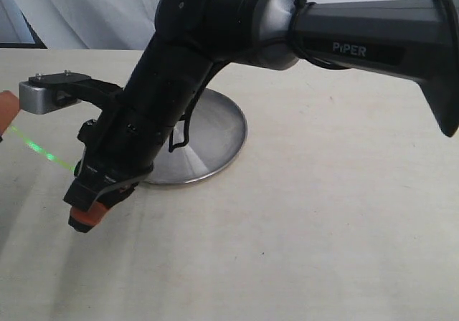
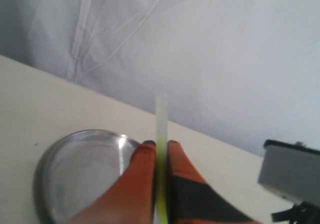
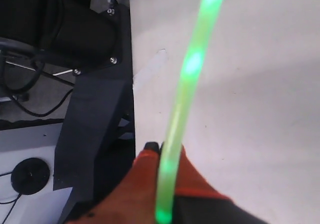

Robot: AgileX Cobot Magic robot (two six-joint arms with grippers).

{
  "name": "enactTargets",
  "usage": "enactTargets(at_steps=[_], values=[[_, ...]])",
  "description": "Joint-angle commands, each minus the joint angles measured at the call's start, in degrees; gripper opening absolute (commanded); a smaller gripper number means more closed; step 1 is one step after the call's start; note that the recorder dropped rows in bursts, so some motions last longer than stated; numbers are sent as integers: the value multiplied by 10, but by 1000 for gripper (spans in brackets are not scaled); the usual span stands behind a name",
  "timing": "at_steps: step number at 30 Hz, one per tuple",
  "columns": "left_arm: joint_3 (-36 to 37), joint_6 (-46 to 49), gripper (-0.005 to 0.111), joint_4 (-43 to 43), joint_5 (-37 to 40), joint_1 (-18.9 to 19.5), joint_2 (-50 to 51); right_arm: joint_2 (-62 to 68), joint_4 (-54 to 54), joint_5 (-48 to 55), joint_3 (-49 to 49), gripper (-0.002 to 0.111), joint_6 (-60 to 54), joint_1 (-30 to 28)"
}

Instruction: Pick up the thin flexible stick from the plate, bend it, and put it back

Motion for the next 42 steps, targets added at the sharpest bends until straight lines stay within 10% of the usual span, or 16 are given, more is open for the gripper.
enactTargets(at_steps=[1, 30, 42], values=[[3, -50, 0, 4, -86, -1, -1, -10, -10, -9, -3, -1, -10, -3], [3, -159, 0, 14, -174, -1, -1, 8, -42, -72, -3, -1, -19, -3], [3, -1, 5, 76, -63, -1, -1, 8, -42, -24, -3, -1, -4, -3]])
